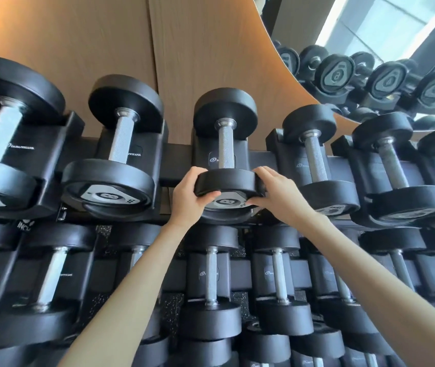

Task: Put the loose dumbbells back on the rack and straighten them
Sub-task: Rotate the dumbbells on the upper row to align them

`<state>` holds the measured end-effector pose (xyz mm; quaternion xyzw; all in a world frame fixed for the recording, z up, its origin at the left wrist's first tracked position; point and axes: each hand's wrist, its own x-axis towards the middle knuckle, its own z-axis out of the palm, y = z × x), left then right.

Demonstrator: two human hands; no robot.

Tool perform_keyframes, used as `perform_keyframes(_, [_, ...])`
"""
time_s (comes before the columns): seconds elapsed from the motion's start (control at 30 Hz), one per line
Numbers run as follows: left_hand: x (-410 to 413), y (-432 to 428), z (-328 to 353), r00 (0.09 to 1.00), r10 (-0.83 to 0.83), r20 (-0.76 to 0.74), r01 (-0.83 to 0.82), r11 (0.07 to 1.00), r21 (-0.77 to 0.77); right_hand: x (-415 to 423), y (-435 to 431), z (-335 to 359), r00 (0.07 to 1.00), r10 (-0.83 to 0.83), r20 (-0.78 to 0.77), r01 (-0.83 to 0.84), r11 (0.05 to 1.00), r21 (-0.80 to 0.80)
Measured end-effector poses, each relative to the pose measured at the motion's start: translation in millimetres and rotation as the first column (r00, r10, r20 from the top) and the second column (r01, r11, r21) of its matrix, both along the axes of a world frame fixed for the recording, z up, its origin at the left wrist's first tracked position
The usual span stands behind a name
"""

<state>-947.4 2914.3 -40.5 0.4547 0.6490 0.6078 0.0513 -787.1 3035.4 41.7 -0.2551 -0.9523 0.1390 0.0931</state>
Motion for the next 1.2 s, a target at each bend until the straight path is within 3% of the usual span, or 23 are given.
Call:
perform_keyframes(0.07, [-3, -7, 8, 0.998, -0.061, -0.007, 0.059, 0.991, -0.120, 6, 5, -18, 0.979, -0.077, -0.188, 0.017, 0.953, -0.302])
perform_keyframes(0.17, [-7, -12, 33, 0.969, -0.137, -0.208, 0.074, 0.956, -0.284, 11, 5, -39, 0.910, -0.228, -0.346, -0.058, 0.757, -0.651])
perform_keyframes(0.27, [10, 12, 71, 0.830, -0.268, -0.490, 0.063, 0.916, -0.396, 13, 2, -62, 0.867, -0.293, -0.403, -0.144, 0.627, -0.765])
perform_keyframes(0.37, [25, 40, 91, 0.700, -0.405, -0.588, 0.025, 0.837, -0.547, 12, 4, -75, 0.841, -0.322, -0.434, -0.185, 0.583, -0.791])
perform_keyframes(0.43, [24, 46, 88, 0.668, -0.404, -0.625, -0.009, 0.835, -0.550, 11, 10, -76, 0.843, -0.310, -0.439, -0.192, 0.589, -0.785])
perform_keyframes(0.5, [21, 39, 82, 0.674, -0.344, -0.654, 0.006, 0.888, -0.461, 10, 14, -72, 0.870, -0.255, -0.422, -0.177, 0.638, -0.749])
perform_keyframes(0.6, [12, 25, 79, 0.700, -0.268, -0.662, 0.063, 0.946, -0.316, 4, 15, -58, 0.929, -0.155, -0.335, -0.091, 0.784, -0.614])
perform_keyframes(0.7, [-4, 16, 69, 0.748, -0.238, -0.619, 0.137, 0.969, -0.207, -3, 11, -34, 0.972, -0.071, -0.224, -0.033, 0.902, -0.430])
perform_keyframes(0.8, [-11, 10, 50, 0.780, -0.086, -0.620, 0.070, 0.996, -0.050, -6, 6, -5, 1.000, 0.025, -0.018, -0.028, 0.984, -0.177])
perform_keyframes(0.9, [-15, 7, 27, 0.801, 0.056, -0.597, -0.022, 0.998, 0.063, -17, -1, 23, 0.967, 0.094, 0.235, -0.128, 0.983, 0.133])
perform_keyframes(1.03, [-19, 2, 0, 0.940, 0.111, -0.324, -0.061, 0.985, 0.161, -41, -19, 46, 0.899, 0.079, 0.430, -0.263, 0.883, 0.389])
perform_keyframes(1.13, [-13, 2, -8, 0.967, 0.146, -0.210, -0.102, 0.973, 0.207, -42, -25, 48, 0.897, 0.083, 0.435, -0.291, 0.851, 0.437])
perform_keyframes(1.2, [-12, 1, -6, 0.967, 0.126, -0.221, -0.086, 0.980, 0.182, -31, -22, 42, 0.933, 0.089, 0.349, -0.232, 0.891, 0.391])
